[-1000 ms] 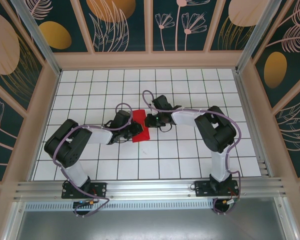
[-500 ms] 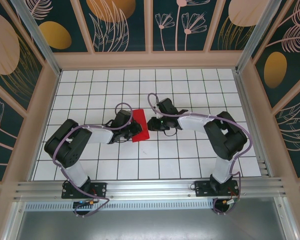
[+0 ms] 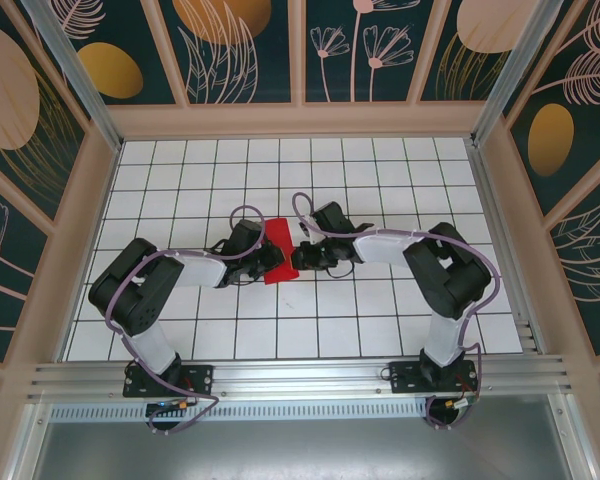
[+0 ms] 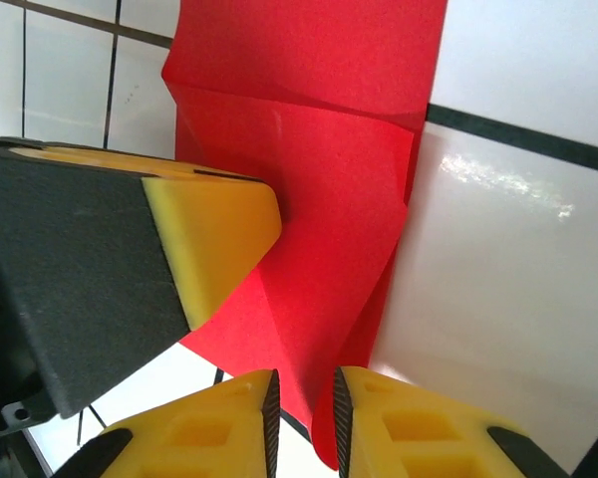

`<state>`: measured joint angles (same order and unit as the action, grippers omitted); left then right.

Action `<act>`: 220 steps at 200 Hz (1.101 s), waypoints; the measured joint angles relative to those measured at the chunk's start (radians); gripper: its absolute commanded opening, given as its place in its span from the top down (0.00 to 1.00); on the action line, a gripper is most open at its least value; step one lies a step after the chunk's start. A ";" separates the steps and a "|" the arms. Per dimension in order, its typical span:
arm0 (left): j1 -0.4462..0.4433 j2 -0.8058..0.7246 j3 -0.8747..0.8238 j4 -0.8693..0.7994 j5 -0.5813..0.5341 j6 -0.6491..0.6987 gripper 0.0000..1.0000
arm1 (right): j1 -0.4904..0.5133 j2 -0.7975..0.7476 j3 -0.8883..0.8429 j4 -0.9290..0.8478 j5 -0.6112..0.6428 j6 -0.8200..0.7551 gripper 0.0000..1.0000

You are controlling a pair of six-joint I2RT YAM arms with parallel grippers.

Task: Fold a paper plane with a square sheet of paper (pick it up from the middle)
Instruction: Fold the triangle a second time at the center of the table.

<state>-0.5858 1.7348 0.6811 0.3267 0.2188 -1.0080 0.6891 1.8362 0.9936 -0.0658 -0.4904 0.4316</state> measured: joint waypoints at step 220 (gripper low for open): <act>0.000 -0.090 -0.029 0.027 -0.011 0.008 0.71 | -0.009 0.051 0.000 0.019 -0.013 0.031 0.94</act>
<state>-0.5854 1.6451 0.6521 0.3538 0.2081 -0.9997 0.6804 1.8877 0.9939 -0.0471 -0.5037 0.4629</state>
